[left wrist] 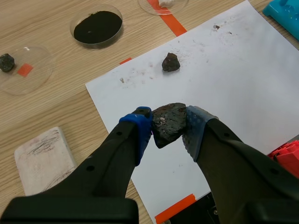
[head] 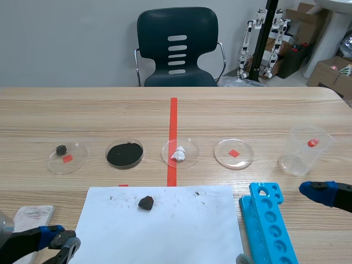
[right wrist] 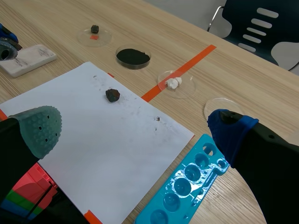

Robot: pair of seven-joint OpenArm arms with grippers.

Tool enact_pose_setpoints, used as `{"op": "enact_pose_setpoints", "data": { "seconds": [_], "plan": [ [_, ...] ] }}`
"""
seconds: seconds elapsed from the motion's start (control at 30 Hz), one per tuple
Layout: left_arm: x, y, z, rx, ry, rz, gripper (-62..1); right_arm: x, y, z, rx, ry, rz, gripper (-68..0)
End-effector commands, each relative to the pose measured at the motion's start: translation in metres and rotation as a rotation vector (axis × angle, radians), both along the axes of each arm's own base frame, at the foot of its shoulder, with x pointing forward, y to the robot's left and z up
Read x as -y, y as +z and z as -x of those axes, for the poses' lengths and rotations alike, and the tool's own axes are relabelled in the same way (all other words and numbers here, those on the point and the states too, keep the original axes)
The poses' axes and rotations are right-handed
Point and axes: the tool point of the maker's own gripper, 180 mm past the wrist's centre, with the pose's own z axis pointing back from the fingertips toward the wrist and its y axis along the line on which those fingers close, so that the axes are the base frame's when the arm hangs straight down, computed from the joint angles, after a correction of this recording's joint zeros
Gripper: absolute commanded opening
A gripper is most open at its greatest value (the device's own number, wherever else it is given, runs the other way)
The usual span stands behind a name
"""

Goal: Rub the mineral on the streak plate below the first streak

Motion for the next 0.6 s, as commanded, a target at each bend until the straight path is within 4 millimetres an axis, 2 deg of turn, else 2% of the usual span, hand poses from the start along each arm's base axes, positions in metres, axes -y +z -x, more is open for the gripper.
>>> {"op": "enact_pose_setpoints", "data": {
  "seconds": [0.0, 0.1, 0.27, 0.57],
  "plan": [
    [0.003, 0.013, -0.007, 0.039, 0.015, 0.036, -56.8, 0.001, 0.006, -0.002, 0.023, 0.003, -0.013, 0.4],
    [0.0, 0.011, -0.013, 0.021, 0.045, 0.043, -56.8, 0.001, 0.006, -0.002, 0.023, 0.003, -0.013, 0.4],
    [-0.01, -0.015, -0.014, -0.133, 0.074, -0.029, -56.8, 0.001, 0.006, -0.002, 0.023, 0.003, -0.013, 0.4],
    [-0.035, -0.04, -0.039, -0.378, 0.216, -0.056, -56.8, 0.001, 0.006, -0.002, 0.023, 0.003, -0.013, 0.4]
  ]
}}
